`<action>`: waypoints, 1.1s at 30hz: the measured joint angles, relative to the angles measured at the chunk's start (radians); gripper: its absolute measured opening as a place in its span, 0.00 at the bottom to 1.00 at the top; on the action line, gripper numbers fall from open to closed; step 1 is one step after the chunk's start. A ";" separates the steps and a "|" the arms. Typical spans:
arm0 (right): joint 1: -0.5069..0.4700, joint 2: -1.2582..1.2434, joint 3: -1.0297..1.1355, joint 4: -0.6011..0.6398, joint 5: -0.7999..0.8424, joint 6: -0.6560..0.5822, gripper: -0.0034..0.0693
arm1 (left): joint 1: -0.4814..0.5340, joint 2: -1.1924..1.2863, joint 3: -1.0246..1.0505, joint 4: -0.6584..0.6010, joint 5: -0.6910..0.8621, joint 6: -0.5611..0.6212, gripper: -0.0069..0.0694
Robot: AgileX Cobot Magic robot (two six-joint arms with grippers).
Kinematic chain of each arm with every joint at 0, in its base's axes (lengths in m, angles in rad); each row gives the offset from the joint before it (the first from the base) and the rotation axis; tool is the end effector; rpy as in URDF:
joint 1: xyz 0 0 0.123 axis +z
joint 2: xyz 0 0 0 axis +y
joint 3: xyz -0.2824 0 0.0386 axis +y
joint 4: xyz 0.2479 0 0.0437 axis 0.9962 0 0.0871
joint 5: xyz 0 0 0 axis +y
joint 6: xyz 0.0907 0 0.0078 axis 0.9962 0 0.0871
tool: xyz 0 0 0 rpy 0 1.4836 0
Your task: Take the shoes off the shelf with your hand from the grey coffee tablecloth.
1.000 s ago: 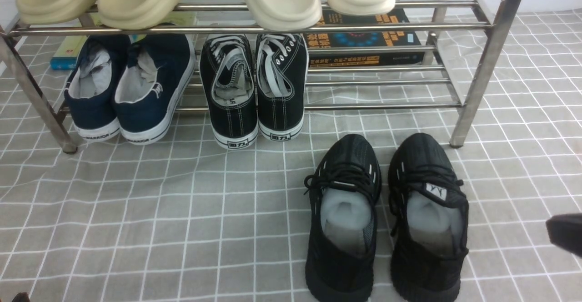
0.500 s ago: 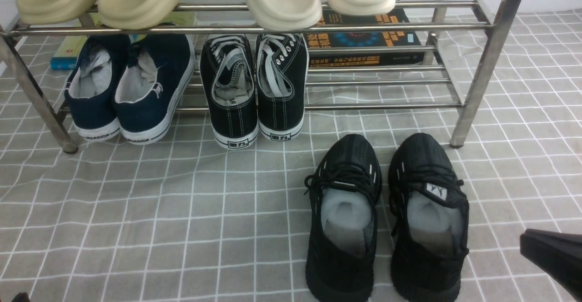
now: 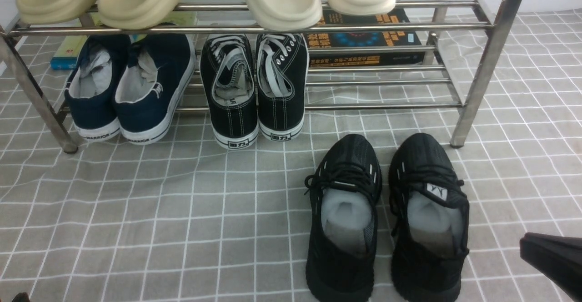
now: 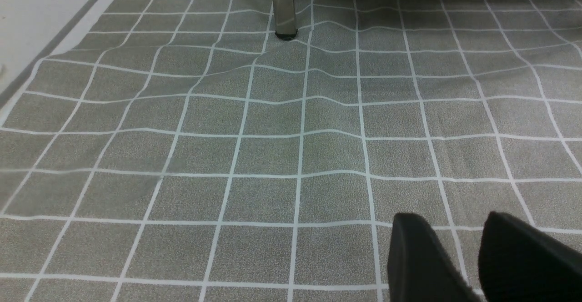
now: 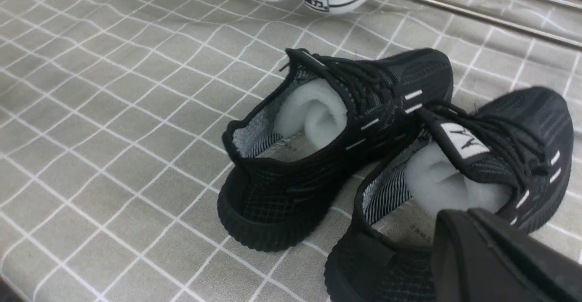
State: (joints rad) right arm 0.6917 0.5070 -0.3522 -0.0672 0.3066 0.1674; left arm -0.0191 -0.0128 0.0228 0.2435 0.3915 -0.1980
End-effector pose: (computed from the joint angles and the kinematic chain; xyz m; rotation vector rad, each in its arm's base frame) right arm 0.0845 0.0676 0.2655 -0.5605 1.8971 0.5039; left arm 0.0521 0.0074 0.1720 -0.0196 1.8742 0.0923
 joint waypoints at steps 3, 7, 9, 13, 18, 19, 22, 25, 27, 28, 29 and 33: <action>-0.055 -0.046 0.029 0.067 -0.007 -0.108 0.05 | 0.000 0.000 0.000 0.000 0.000 0.000 0.41; -0.188 -0.157 0.121 0.113 -0.008 -0.189 0.05 | 0.000 0.000 0.000 0.000 0.000 0.000 0.41; -0.297 -0.264 0.207 0.119 -0.005 -0.205 0.05 | 0.000 0.000 0.000 0.000 0.000 0.000 0.41; -0.462 -0.444 0.309 0.123 0.008 -0.214 0.05 | 0.000 0.000 0.000 0.000 0.000 0.000 0.41; -0.610 -0.516 0.372 0.118 0.044 -0.217 0.05 | 0.000 0.000 0.000 0.000 0.000 0.000 0.41; -0.610 -0.516 0.372 0.117 0.045 -0.217 0.05 | 0.000 0.000 0.000 0.000 0.000 0.000 0.41; -0.649 -0.516 0.370 0.096 0.069 -0.218 0.06 | 0.000 0.000 0.000 0.000 0.000 0.000 0.41; -0.657 -0.516 0.366 0.073 0.085 -0.218 0.06 | 0.000 0.000 0.000 0.000 0.000 0.000 0.41; -0.670 -0.516 0.366 0.073 0.085 -0.218 0.06 | 0.000 0.000 0.000 0.001 0.000 0.000 0.41; -0.672 -0.516 0.366 0.073 0.085 -0.218 0.07 | 0.000 0.000 0.000 0.001 0.000 0.000 0.41; -0.690 -0.516 0.366 0.078 0.085 -0.218 0.07 | 0.000 0.000 0.000 0.001 0.000 0.000 0.41; -0.717 -0.516 0.366 0.089 0.085 -0.218 0.07 | 0.000 0.000 0.000 0.001 0.000 0.000 0.41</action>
State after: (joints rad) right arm -0.0252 -0.0093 0.0141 0.0220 0.3918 -0.0509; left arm -0.0191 -0.0128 0.0228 0.2445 0.3915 -0.1980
